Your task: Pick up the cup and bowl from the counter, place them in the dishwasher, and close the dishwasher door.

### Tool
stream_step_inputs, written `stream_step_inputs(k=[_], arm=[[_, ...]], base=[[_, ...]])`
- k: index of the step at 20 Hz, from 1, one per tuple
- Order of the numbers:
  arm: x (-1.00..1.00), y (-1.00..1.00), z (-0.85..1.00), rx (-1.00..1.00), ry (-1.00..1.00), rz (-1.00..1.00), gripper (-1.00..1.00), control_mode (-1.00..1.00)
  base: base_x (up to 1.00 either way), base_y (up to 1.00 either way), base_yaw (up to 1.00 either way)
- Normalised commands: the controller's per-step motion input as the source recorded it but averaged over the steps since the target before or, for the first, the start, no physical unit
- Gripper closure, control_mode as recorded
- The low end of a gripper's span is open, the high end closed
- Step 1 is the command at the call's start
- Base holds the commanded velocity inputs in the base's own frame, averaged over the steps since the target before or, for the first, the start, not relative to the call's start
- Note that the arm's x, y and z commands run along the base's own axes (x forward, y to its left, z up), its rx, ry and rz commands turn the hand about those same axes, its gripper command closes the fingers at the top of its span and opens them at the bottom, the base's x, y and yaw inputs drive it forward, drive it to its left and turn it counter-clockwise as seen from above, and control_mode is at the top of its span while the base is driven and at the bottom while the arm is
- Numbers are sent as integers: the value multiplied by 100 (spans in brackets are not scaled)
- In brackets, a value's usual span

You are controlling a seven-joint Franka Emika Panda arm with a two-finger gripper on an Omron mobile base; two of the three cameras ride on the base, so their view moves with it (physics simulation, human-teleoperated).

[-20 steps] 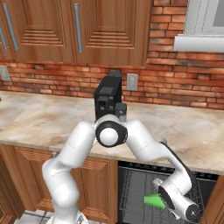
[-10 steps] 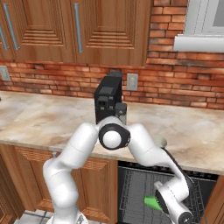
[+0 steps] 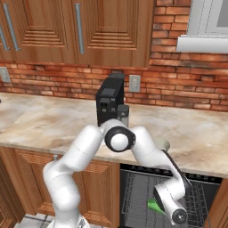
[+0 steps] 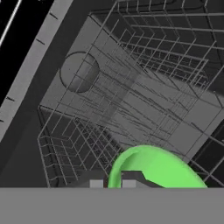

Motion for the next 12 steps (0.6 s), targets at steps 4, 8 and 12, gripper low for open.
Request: stream_step_inputs(k=[4,8,12], arm=[[13,0,-54,-11,9,-1,100,-100],[4,0,-54,-9,5,0,100,-100],[1,0,-51,-9,2,0,100,-100]], base=[[0,0,0],[0,0,0],[0,0,0]])
